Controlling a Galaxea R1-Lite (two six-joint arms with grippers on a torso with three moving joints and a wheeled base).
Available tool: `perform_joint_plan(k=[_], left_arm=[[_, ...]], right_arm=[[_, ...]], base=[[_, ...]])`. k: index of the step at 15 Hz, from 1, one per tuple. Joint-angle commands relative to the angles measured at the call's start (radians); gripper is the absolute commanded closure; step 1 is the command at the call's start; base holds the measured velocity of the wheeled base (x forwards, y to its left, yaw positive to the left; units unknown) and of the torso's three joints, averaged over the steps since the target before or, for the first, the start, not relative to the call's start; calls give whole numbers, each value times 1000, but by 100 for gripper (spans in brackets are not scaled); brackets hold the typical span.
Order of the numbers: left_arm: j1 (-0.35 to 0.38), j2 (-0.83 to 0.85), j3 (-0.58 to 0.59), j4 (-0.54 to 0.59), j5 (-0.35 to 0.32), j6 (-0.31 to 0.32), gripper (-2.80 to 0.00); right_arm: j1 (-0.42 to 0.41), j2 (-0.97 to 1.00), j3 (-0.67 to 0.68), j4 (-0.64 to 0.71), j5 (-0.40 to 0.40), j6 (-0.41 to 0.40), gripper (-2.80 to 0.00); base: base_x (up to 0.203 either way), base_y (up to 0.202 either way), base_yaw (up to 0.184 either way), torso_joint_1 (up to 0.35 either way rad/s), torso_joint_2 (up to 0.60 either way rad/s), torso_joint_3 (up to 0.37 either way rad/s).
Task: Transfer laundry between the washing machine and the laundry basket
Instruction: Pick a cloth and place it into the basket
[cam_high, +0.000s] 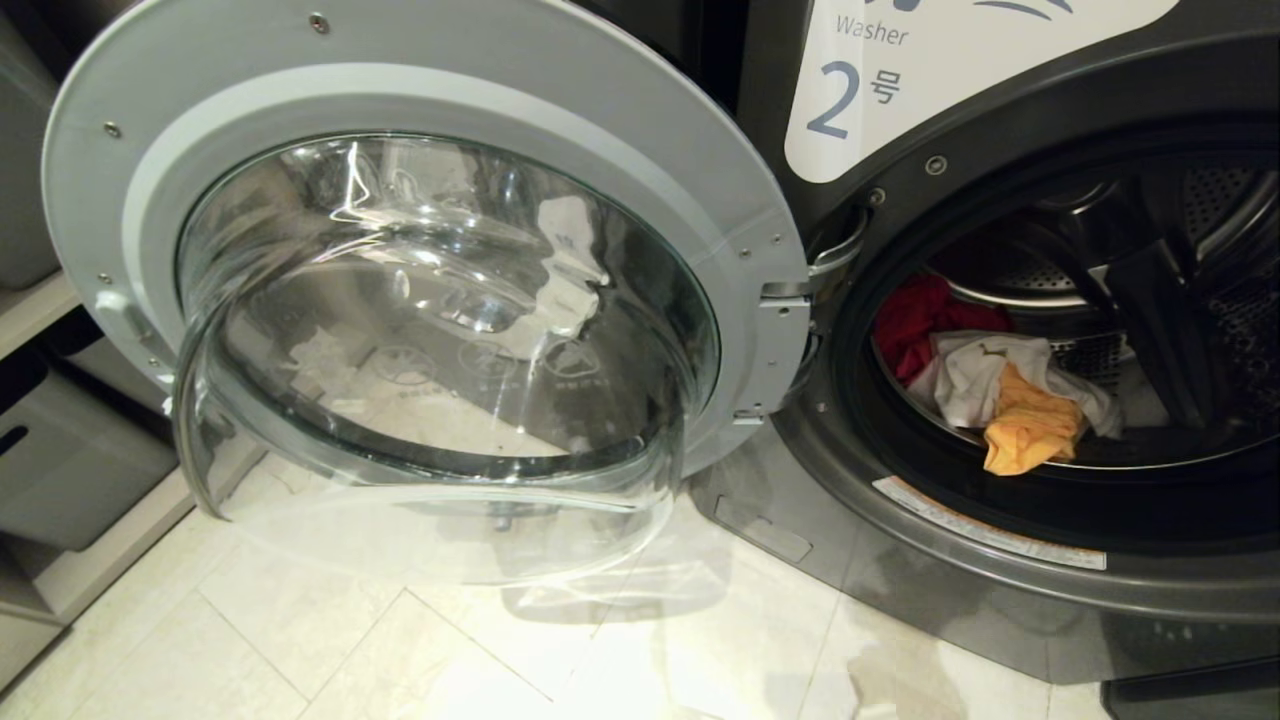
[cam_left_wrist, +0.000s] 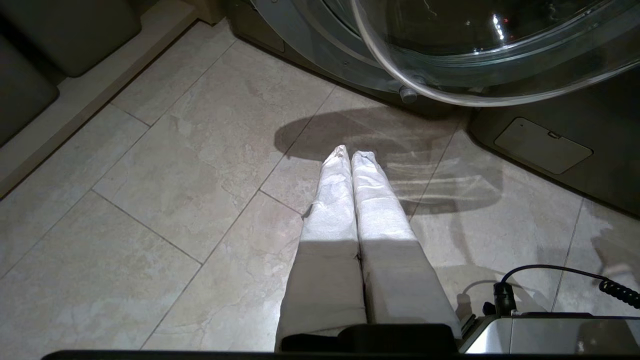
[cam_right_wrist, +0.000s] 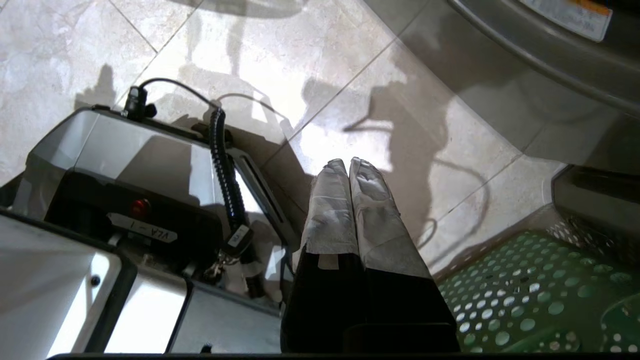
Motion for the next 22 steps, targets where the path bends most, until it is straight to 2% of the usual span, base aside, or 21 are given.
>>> perform_joint_plan(k=[1, 7, 10, 13, 16, 19, 22], left_arm=[[1, -1, 0, 0, 0, -1, 0], [1, -1, 0, 0, 0, 0, 0], [1, -1, 0, 0, 0, -1, 0], [1, -1, 0, 0, 0, -1, 0], [1, -1, 0, 0, 0, 0, 0], [1, -1, 0, 0, 0, 0, 0], [0, -1, 0, 0, 0, 0, 0]], right_arm=[[7, 208, 6, -172, -2, 1, 0], [12, 544, 10, -616, -78, 30, 0], [12, 666, -21, -714, -110, 98, 0], [16, 801, -78, -890, -208, 132, 0], [34, 894, -125, -1050, -351, 139, 0], [38, 960, -185, -1140, -447, 145, 0], [38, 1041, -263, -1145, -482, 157, 0]], base=[[0, 0, 0, 0, 0, 0], [0, 0, 0, 0, 0, 0], [0, 0, 0, 0, 0, 0], [0, 0, 0, 0, 0, 0], [0, 0, 0, 0, 0, 0], [0, 0, 0, 0, 0, 0], [0, 0, 0, 0, 0, 0]])
